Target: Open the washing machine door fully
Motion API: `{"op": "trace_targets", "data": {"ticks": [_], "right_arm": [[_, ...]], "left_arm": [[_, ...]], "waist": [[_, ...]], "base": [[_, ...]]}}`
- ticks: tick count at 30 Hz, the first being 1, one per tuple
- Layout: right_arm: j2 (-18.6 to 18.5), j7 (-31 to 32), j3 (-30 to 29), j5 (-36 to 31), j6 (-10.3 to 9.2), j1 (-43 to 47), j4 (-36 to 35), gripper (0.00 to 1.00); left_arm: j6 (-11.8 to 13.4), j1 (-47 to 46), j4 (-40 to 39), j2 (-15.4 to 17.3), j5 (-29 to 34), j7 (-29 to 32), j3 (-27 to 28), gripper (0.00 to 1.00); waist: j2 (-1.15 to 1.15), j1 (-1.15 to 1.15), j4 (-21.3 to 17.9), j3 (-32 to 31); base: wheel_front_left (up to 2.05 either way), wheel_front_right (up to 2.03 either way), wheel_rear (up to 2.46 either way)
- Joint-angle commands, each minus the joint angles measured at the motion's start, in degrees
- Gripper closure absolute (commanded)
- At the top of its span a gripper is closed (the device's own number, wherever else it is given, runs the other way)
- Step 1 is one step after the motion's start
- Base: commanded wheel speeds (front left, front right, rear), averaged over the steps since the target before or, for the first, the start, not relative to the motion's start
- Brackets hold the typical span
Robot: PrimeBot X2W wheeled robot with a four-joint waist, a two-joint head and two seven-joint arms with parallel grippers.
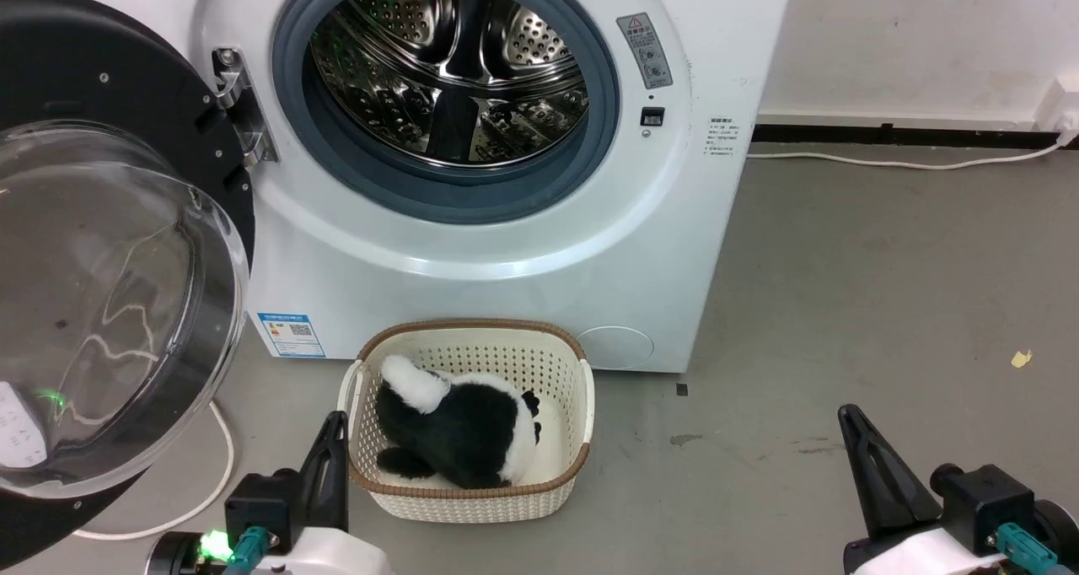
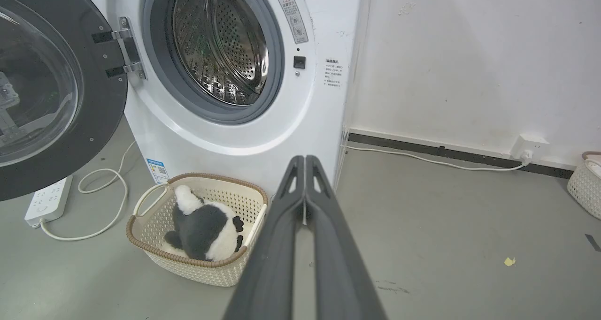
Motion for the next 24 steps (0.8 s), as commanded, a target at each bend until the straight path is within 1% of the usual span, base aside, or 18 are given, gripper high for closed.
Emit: {"op": "trace_targets", "data": {"ticks": [1, 24], "right_arm": [[0.2, 0.2, 0.1, -0.4, 0.03, -1.2, 0.2, 1.0], [0.2, 2.9, 0.7, -1.1, 0.04, -2.7, 0.8, 1.0]], "left_arm": [[-0.4, -0.7, -0.3, -0.2, 0.4, 0.2, 0.4, 1.0], [-2.1, -1.5, -0.9, -1.8, 3.0, 2.7, 2.9, 1.0]], "waist": [[0.0, 0.0, 0.0, 0.0], [0.0, 0.0, -0.6, 0.2]], "base": [[0.0, 0.0, 0.0], [0.0, 0.0, 0.0]]}}
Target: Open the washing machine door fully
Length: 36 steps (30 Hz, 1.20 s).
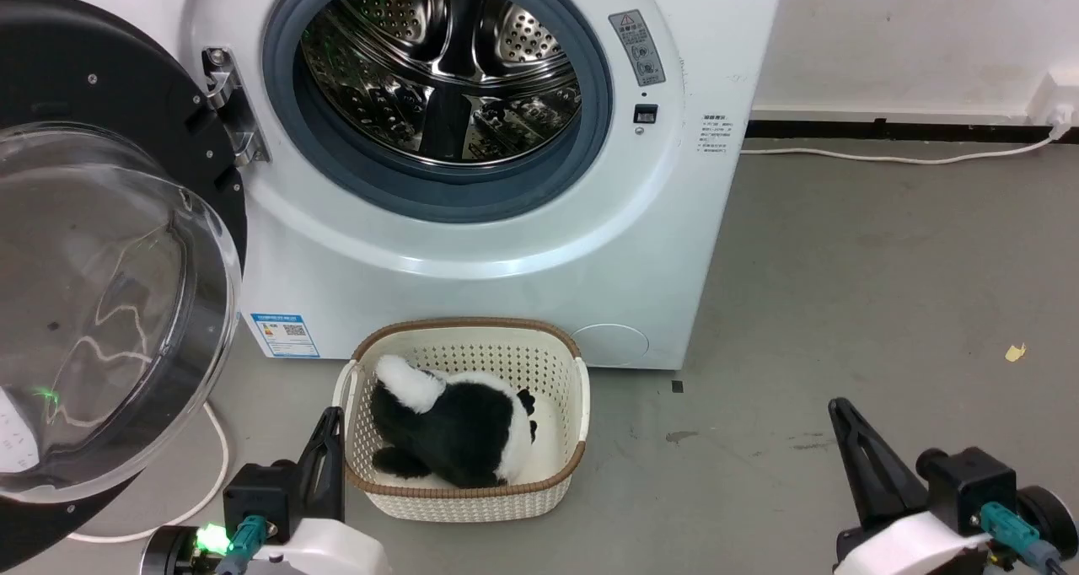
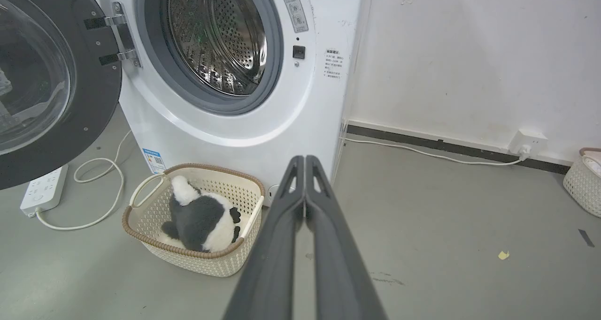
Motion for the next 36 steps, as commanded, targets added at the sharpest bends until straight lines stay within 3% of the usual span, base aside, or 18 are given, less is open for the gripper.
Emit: {"op": "trace_targets", "data": {"ticks": [1, 36], "right_arm": [[0.2, 0.4, 0.2, -0.3, 0.04, -1.2, 0.1, 1.0], [0.3, 3.0, 0.7, -1.0, 0.05, -2.6, 0.7, 1.0]], "left_arm": [[-0.3, -1.2, -0.3, -0.2, 0.7, 0.4, 0.5, 1.0], [-2.0, -2.0, -0.9, -1.8, 3.2, 2.7, 2.9, 1.0]], "waist": [[0.0, 0.0, -0.1, 0.0], [0.0, 0.0, -0.6, 0.2]], "base": [[0.0, 0.0, 0.0], [0.0, 0.0, 0.0]]}}
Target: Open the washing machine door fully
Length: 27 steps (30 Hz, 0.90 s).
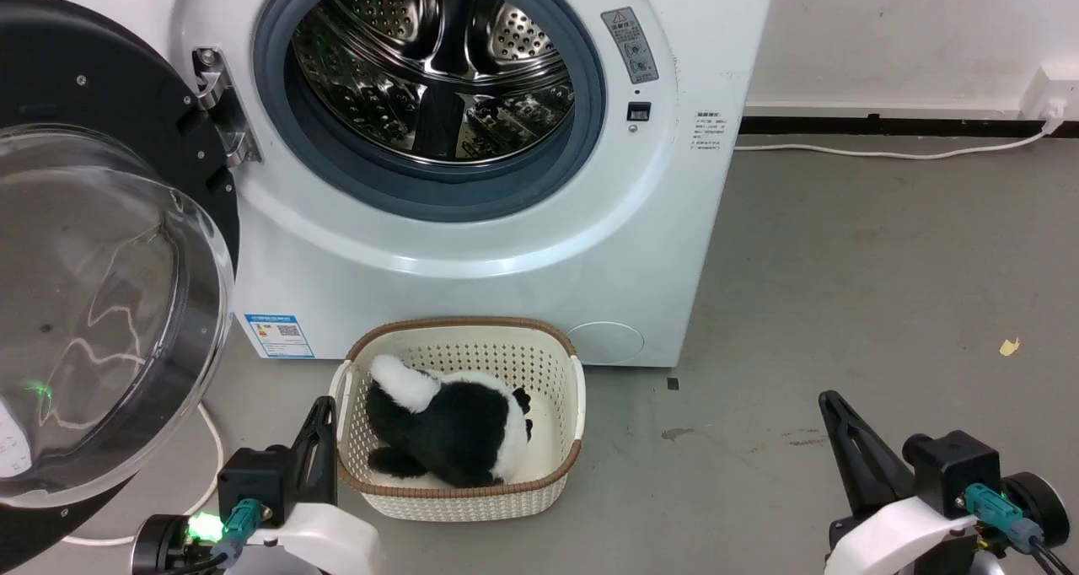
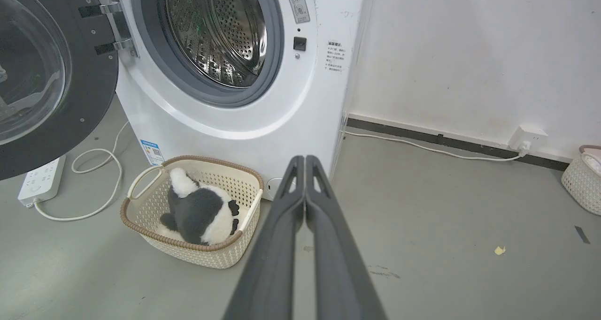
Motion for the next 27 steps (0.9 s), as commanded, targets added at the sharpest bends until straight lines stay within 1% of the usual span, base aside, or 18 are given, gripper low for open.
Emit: {"op": "trace_targets", "data": {"ticks": [1, 27], "right_arm": [[0.3, 0.0, 0.0, -0.4, 0.05, -0.7, 0.2, 1.0], [0.3, 0.0, 0.0, -0.4, 0.05, -0.7, 0.2, 1.0]], "left_arm": [[-0.2, -0.9, -0.2, 0.0, 0.6, 0.0, 0.1, 1.0], [-0.2, -0.9, -0.2, 0.0, 0.6, 0.0, 0.1, 1.0]], "waist": [[0.0, 0.0, 0.0, 0.0], [0.0, 0.0, 0.0, 0.0]], "base": [[0.0, 0.0, 0.0], [0.0, 0.0, 0.0]]}}
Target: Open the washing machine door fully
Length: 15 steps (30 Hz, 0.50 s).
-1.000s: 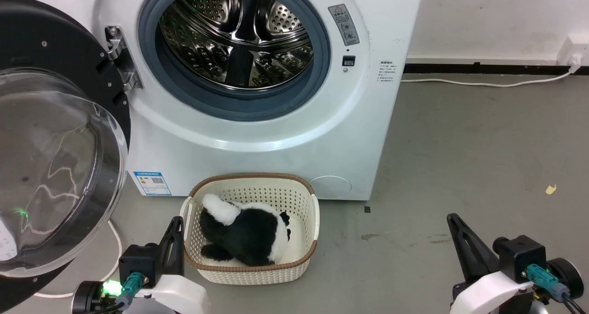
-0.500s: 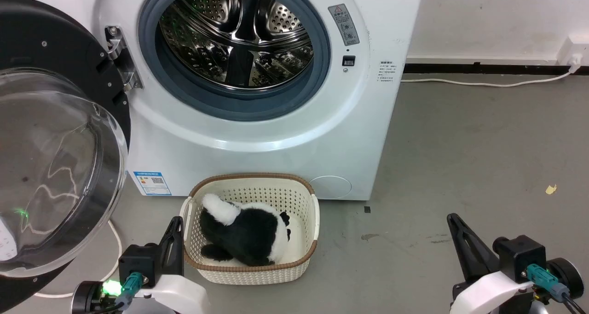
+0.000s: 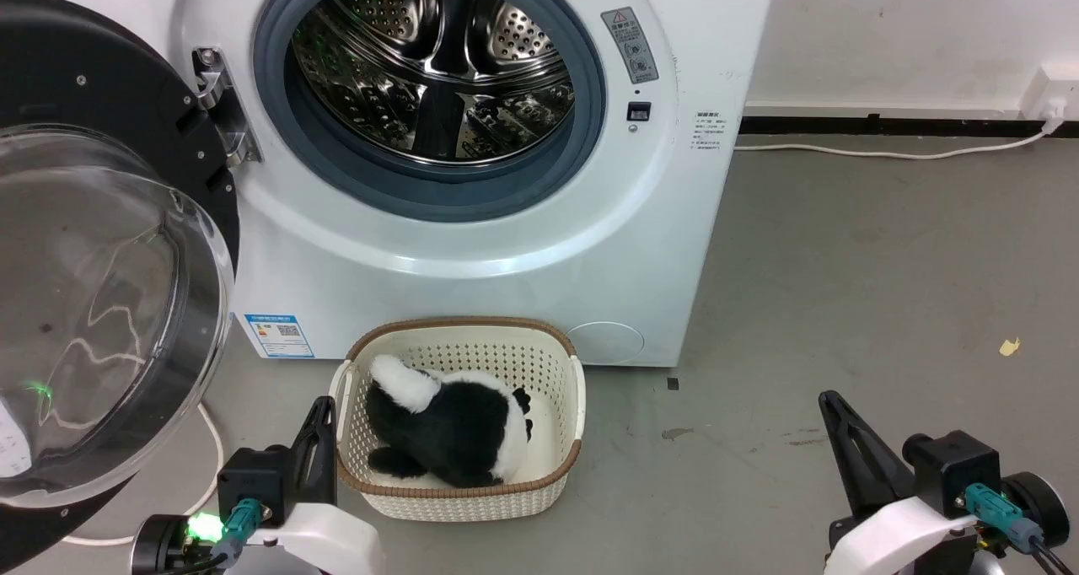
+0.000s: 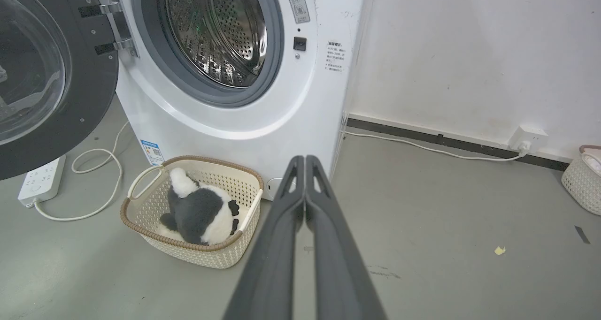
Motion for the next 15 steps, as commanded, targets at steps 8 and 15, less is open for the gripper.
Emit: {"op": "trace_targets", "data": {"ticks": [8, 15], "right_arm": [[0.3, 0.0, 0.0, -0.4, 0.05, -0.7, 0.1, 1.0], [0.3, 0.0, 0.0, -0.4, 0.05, -0.7, 0.1, 1.0]], "left_arm": [[-0.2, -0.9, -0.2, 0.0, 0.5, 0.0, 0.1, 1.0], [-0.2, -0.9, -0.2, 0.0, 0.5, 0.0, 0.1, 1.0]], "waist": [[0.0, 0.0, 0.0, 0.0], [0.0, 0.0, 0.0, 0.0]], "base": [[0.0, 0.0, 0.0], [0.0, 0.0, 0.0]]}}
